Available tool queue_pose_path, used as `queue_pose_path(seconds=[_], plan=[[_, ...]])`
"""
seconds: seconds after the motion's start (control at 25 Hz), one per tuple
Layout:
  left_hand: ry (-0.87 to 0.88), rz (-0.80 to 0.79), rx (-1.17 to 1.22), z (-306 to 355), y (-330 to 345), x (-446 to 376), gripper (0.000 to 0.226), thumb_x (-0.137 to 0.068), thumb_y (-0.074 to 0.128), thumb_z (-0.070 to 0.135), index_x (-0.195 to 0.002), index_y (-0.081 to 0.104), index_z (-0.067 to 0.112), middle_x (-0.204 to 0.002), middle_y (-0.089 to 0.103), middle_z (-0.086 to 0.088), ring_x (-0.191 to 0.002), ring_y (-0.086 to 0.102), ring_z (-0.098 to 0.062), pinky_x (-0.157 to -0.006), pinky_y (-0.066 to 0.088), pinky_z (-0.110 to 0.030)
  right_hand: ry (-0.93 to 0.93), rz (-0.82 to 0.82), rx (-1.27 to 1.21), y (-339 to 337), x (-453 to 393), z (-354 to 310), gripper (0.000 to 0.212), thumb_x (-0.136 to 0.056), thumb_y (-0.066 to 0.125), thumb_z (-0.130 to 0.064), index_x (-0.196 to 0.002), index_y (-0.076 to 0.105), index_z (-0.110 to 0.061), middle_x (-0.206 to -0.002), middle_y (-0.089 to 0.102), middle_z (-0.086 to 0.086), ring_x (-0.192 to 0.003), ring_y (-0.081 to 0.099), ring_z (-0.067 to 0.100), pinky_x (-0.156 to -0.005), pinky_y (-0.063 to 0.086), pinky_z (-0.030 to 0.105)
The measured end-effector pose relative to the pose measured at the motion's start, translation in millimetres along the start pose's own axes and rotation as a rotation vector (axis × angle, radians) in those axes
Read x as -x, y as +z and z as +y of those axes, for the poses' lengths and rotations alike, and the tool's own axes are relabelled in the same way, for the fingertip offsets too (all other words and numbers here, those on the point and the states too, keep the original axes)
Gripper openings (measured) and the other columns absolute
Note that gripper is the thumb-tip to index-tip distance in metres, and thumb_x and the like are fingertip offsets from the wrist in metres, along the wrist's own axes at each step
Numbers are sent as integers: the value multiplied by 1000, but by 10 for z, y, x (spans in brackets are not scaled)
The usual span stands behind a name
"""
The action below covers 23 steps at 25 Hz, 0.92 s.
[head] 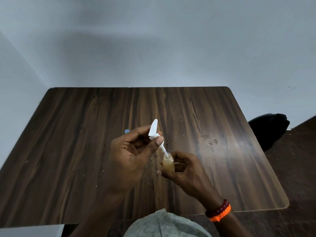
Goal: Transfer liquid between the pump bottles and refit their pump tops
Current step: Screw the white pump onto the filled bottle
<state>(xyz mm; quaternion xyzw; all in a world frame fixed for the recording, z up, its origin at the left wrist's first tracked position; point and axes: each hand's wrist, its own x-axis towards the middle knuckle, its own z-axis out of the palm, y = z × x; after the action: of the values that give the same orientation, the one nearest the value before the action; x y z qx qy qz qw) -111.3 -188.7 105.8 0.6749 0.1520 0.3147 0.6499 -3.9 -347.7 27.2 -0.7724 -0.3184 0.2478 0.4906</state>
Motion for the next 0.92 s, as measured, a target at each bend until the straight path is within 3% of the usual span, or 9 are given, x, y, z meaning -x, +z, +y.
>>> queue_pose_path(seconds=[0.12,0.24,0.4,0.52,0.64,0.72,0.8,0.92], plan=[[-56,-77,-29,-104,22,21,33,-83,80,9,-116,78,6,-107,84,-3,-99,82,-18,-88,65,-28,-9,8,-8,7,-8,-33,38,-78,87,-45,-109,74,-27,-105,77,-7,-95,75,9,-81,65,38],[-88,-143,-117,-185,52,56,32,-82,82,25,-114,77,26,-109,83,6,-101,80,-10,-89,65,-26,-52,18,-58,15,-26,-97,35,-80,86,-36,-110,76,-21,-103,79,-4,-91,77,11,-77,66,38],[-65,-153,-250,-245,11,40,38,-81,84,47,-115,77,34,-112,83,11,-107,78,-6,-96,65,-37,-83,46,-83,18,-51,-151,30,-83,87,-27,-109,77,-17,-100,80,-2,-86,78,12,-73,66,38],[-90,-244,-194,-238,-38,-16,38,-87,85,26,-122,74,33,-116,82,10,-110,78,-9,-98,64,-34,-116,63,-88,25,-58,-170,35,-81,86,-31,-112,76,-16,-102,80,-1,-88,78,12,-74,66,36],[-110,-384,-179,-208,-54,-13,49,-97,74,6,-141,64,24,-131,77,11,-126,71,-9,-107,56,-25,-173,84,-104,34,-51,-208,46,-82,85,-29,-125,72,-17,-109,79,-4,-95,76,8,-80,65,30],[-90,-378,-177,-203,-16,2,54,-90,83,18,-139,64,27,-132,76,11,-127,70,-9,-107,56,-25,-203,99,-88,39,-48,-224,47,-83,85,-29,-127,72,-15,-110,79,-5,-97,75,5,-82,64,28],[-75,-258,-164,-240,-5,8,60,-79,88,35,-134,68,30,-128,77,5,-122,73,-16,-105,60,-37,-209,107,-78,39,-42,-252,44,-85,83,-31,-124,73,-14,-109,79,-5,-95,76,4,-81,64,27],[-78,-216,-145,-310,-99,6,70,-81,88,28,-145,60,23,-123,79,0,-120,74,-20,-107,59,-50,-172,117,-136,35,-40,-269,31,-86,84,-28,-111,77,-13,-100,80,-2,-85,78,9,-72,66,31]])
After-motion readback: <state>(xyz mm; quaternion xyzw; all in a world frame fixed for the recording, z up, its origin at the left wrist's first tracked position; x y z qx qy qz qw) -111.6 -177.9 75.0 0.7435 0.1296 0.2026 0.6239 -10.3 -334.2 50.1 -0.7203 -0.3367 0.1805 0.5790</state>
